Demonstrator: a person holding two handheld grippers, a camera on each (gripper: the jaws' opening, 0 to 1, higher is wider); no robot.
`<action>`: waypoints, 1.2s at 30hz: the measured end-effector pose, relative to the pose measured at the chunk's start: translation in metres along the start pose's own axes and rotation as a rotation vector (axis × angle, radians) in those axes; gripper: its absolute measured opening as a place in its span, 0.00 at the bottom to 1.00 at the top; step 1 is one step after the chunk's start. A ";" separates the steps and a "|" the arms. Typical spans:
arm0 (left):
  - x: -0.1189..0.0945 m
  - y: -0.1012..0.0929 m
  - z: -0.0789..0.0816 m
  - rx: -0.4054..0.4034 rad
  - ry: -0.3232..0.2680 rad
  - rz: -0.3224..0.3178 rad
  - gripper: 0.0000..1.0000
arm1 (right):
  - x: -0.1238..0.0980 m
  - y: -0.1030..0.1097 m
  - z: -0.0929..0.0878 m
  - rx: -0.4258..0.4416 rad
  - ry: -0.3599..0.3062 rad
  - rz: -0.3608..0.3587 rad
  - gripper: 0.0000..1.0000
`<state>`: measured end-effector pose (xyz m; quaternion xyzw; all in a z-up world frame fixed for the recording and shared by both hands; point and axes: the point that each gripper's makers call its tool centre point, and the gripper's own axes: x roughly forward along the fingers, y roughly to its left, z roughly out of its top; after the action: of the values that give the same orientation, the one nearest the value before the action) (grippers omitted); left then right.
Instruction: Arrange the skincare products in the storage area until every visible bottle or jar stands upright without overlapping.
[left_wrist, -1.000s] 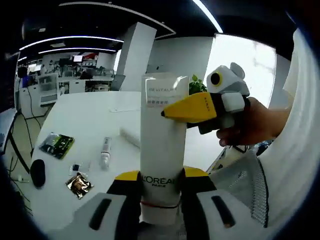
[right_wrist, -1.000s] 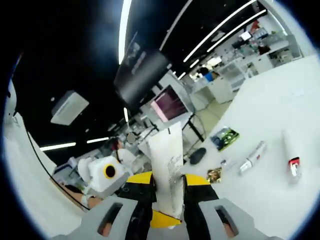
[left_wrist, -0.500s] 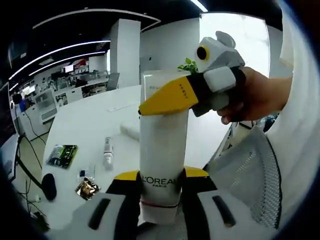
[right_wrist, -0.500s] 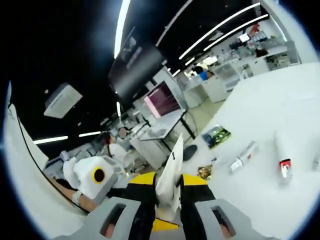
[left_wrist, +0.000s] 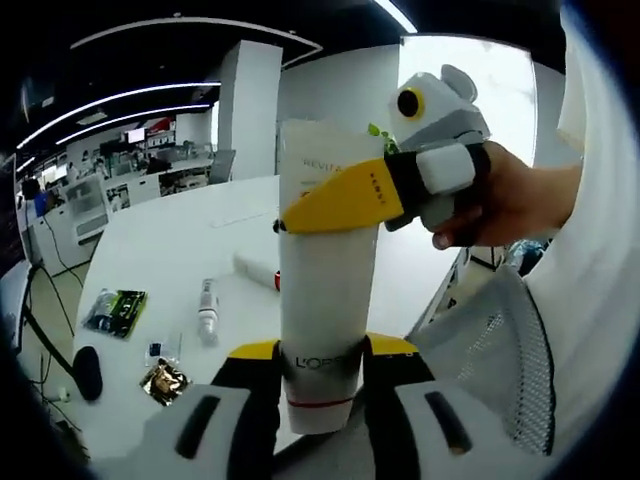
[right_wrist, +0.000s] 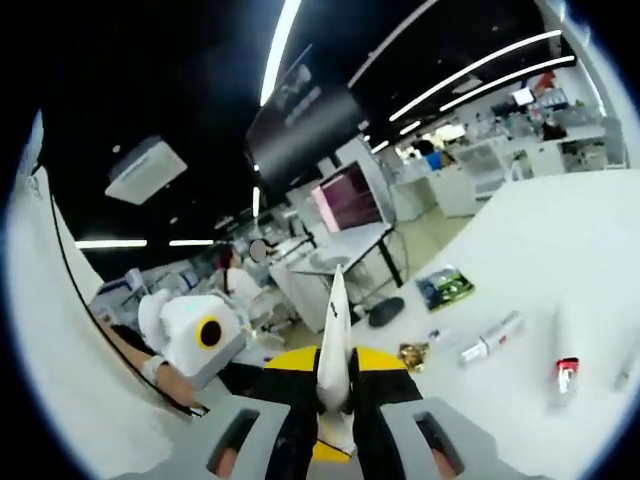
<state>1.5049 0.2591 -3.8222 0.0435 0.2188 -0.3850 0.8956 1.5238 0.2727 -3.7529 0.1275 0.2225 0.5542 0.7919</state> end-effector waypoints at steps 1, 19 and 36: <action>0.000 -0.002 0.000 -0.003 -0.001 -0.011 0.27 | 0.000 0.001 -0.001 -0.012 0.011 0.010 0.07; -0.001 -0.030 0.019 -0.099 -0.090 -0.224 0.31 | 0.001 0.044 -0.011 -0.358 0.225 0.272 0.07; -0.011 -0.053 0.027 -0.133 -0.058 -0.363 0.19 | -0.011 0.058 -0.005 -0.197 0.192 0.372 0.09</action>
<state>1.4705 0.2230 -3.7881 -0.0669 0.2220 -0.5258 0.8184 1.4704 0.2826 -3.7292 0.0350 0.2141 0.7191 0.6601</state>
